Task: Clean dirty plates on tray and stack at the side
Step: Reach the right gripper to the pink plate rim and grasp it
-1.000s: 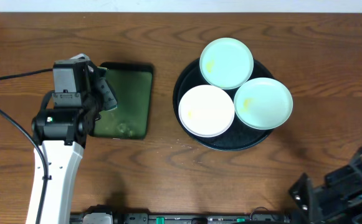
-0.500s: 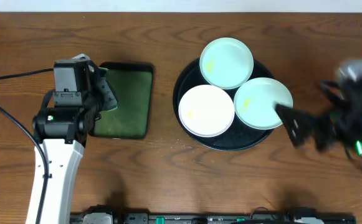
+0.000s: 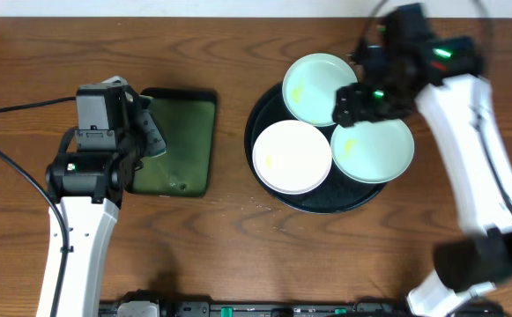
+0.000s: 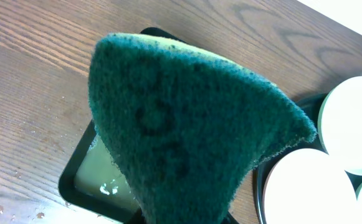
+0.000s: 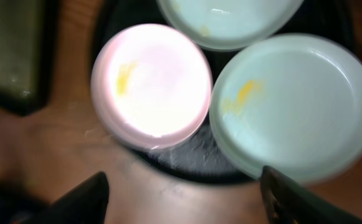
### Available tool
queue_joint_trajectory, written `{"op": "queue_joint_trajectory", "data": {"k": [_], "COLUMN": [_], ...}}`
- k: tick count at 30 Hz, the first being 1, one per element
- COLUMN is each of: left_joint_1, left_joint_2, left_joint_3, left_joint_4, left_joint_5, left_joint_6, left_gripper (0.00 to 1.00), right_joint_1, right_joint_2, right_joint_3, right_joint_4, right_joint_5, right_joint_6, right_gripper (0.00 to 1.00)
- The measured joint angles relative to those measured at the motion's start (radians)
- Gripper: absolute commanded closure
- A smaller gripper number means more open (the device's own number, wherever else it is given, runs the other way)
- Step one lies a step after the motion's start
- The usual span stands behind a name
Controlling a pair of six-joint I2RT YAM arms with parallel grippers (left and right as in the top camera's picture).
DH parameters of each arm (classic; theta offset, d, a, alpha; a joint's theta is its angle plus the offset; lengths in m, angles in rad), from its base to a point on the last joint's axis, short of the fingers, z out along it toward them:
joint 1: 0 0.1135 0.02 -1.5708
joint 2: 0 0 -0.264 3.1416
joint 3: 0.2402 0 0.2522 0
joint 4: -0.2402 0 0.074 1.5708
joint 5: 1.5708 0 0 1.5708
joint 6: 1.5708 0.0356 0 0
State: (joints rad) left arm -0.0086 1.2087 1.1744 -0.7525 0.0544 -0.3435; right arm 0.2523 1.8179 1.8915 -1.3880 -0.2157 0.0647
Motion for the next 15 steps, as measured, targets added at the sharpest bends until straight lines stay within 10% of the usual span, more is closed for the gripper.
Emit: {"op": "queue_joint_trajectory", "data": {"k": [3,15], "left_joint_1": [0.000,0.000], "left_joint_2": [0.002,0.033], "left_joint_3": [0.000,0.000], "left_joint_4": [-0.002,-0.003], "left_joint_5": [0.000,0.000], "left_joint_6": [0.000,0.000], "left_gripper": [0.92,0.92], "right_joint_1": [0.026,0.123], "right_joint_2": [0.121,0.362], "right_joint_3": [0.000,0.001], "right_joint_4": [0.099,0.200], "right_joint_5": [0.037,0.137], "right_joint_6": [0.001,-0.011], "right_gripper": [0.84,0.71]}}
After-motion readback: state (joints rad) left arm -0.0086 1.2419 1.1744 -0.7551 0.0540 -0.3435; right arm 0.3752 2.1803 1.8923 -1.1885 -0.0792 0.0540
